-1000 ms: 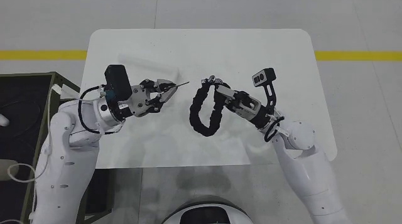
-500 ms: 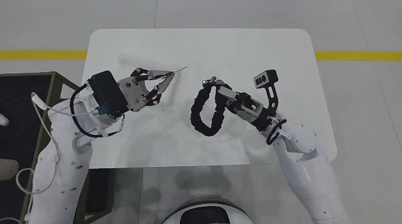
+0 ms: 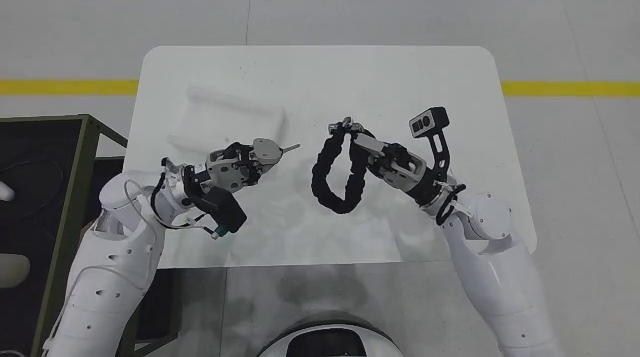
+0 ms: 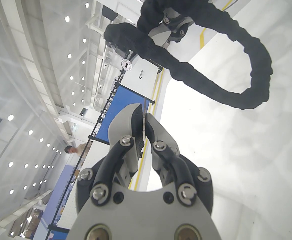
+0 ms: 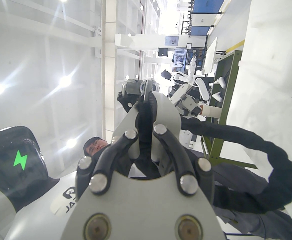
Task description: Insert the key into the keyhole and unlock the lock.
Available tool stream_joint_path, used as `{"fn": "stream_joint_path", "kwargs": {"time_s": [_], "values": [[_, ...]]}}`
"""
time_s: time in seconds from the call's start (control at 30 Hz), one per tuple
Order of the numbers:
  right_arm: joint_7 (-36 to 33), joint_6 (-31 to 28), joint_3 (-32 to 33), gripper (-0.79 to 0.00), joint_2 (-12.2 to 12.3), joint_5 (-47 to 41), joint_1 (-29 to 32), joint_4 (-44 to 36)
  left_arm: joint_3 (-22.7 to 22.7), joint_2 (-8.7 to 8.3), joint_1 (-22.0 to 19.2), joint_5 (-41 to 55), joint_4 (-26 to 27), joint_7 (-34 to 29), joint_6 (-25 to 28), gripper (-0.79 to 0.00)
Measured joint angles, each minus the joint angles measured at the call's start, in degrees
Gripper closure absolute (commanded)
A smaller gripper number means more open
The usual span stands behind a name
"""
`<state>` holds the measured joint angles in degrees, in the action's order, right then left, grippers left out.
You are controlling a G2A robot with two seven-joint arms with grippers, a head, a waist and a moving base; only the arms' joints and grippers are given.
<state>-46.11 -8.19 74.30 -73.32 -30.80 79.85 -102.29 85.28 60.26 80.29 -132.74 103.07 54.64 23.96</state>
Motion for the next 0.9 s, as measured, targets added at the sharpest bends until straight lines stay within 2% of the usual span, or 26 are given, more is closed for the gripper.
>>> {"fn": "stream_joint_path", "kwargs": {"time_s": [0.07, 0.2, 0.43, 0.9], "values": [[0.2, 0.2, -0.5, 0.000, 0.0, 0.8, 0.3, -0.6, 0.2, -0.22, -0.1, -1.7, 1.6, -0.9, -1.7, 0.000], [-1.2, 1.1, -1.4, 0.000, 0.2, 1.3, 0.1, -0.7, 0.3, -0.63, 0.9, -11.5, 3.2, -0.1, -12.8, 0.000], [-1.7, 1.6, -2.7, 0.000, 0.3, 2.5, -0.5, 0.0, 0.4, -0.83, 0.9, -11.2, 1.5, 3.8, -23.4, 0.000], [-2.0, 2.2, -4.4, 0.000, 0.6, 3.9, -1.4, 0.6, -0.2, -1.49, 0.7, -13.0, 1.7, 6.5, -26.1, 0.000]]}}
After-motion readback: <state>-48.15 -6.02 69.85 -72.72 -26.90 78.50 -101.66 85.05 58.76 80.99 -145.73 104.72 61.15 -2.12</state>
